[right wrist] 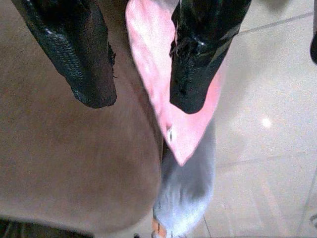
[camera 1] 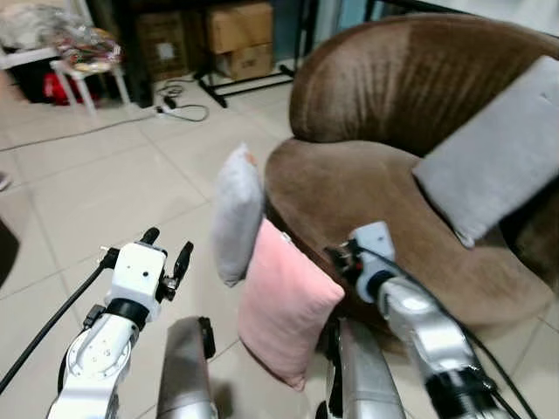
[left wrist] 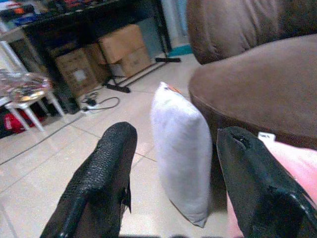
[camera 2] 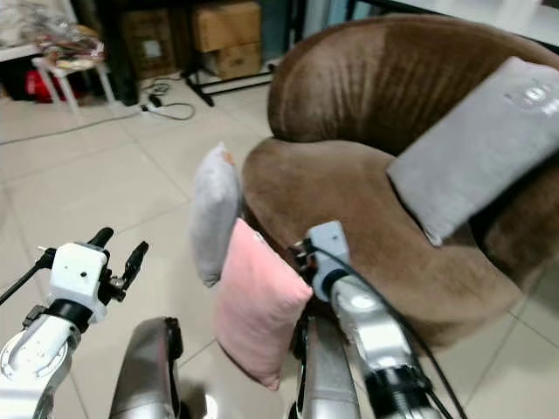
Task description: Move the pillow to the sofa from floor
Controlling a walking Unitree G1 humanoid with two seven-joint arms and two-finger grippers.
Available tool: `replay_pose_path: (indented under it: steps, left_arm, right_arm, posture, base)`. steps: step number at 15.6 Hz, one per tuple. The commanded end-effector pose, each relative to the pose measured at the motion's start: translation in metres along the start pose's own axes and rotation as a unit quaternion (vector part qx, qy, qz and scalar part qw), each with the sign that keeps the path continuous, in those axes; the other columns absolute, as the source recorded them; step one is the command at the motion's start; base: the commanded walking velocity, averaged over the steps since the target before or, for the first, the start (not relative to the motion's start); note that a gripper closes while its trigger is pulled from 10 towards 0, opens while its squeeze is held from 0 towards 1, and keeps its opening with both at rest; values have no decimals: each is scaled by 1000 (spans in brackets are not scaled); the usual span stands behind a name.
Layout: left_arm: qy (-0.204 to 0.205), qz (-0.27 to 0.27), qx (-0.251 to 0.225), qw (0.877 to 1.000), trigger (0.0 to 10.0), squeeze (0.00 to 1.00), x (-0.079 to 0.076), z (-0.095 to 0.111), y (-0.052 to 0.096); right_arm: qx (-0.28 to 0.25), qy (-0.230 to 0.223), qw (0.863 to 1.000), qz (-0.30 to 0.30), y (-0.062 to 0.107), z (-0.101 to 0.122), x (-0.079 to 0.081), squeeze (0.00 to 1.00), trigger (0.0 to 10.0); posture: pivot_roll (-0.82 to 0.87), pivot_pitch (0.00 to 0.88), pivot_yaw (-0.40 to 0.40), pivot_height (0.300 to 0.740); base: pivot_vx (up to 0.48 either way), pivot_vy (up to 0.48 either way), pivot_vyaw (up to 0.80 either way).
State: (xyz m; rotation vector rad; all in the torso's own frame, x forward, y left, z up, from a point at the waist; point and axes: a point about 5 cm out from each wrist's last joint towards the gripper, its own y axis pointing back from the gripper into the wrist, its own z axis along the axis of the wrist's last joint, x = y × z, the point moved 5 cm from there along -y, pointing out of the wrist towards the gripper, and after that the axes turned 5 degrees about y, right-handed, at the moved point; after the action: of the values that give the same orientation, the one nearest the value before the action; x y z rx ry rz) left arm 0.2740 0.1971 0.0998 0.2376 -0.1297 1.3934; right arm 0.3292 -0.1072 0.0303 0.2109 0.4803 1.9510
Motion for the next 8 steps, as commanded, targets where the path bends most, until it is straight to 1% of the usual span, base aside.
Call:
replay_pose_path:
  steps: [1, 3, 4, 5, 6, 7, 8]
  left_arm:
    - [-5, -15, -1, 1000, 10000, 0, -4, 1, -2]
    - [0, -30, 5, 1000, 10000, 0, -9, -2, -1]
    - [4, -47, 14, 999, 10000, 0, -15, -6, 2]
    - [4, -67, 23, 997, 10000, 0, -21, -10, 5]
    - [6, -86, 32, 996, 10000, 0, -24, -13, 7]
    - [8, -118, 42, 992, 10000, 0, -31, -15, 12]
    - [4, -132, 42, 990, 10000, 0, -33, -14, 17]
  right_arm:
    - [4, 5, 1000, 2, -4, -1, 1, 0, 10000]
    - [6, 2, 1000, 13, -10, -4, 8, 0, 10000]
    - [5, -5, 1000, 23, -13, -3, 14, 686, 10000]
    - [-1, -25, 999, 31, -17, -1, 19, 1000, 10000]
    - [-6, -30, 999, 33, -20, 2, 22, 1000, 10000]
    - [-12, -34, 999, 37, -23, 4, 25, 1000, 10000]
    - [-16, -34, 999, 38, -27, 5, 29, 1000, 10000]
  posture:
    - [-59, 0, -40, 463]
    - [-60, 0, -45, 448]
    - [-62, 0, -50, 448]
    - [-61, 0, -54, 448]
    - [-60, 0, -57, 448]
    - [-56, 0, -63, 448]
    - [-47, 0, -72, 448]
  base:
    - [0, 0, 0]
    - [0, 0, 0]
    - [0, 0, 0]
    - [0, 0, 0]
    - [0, 0, 0]
    - [0, 0, 0]
    - [0, 0, 0]
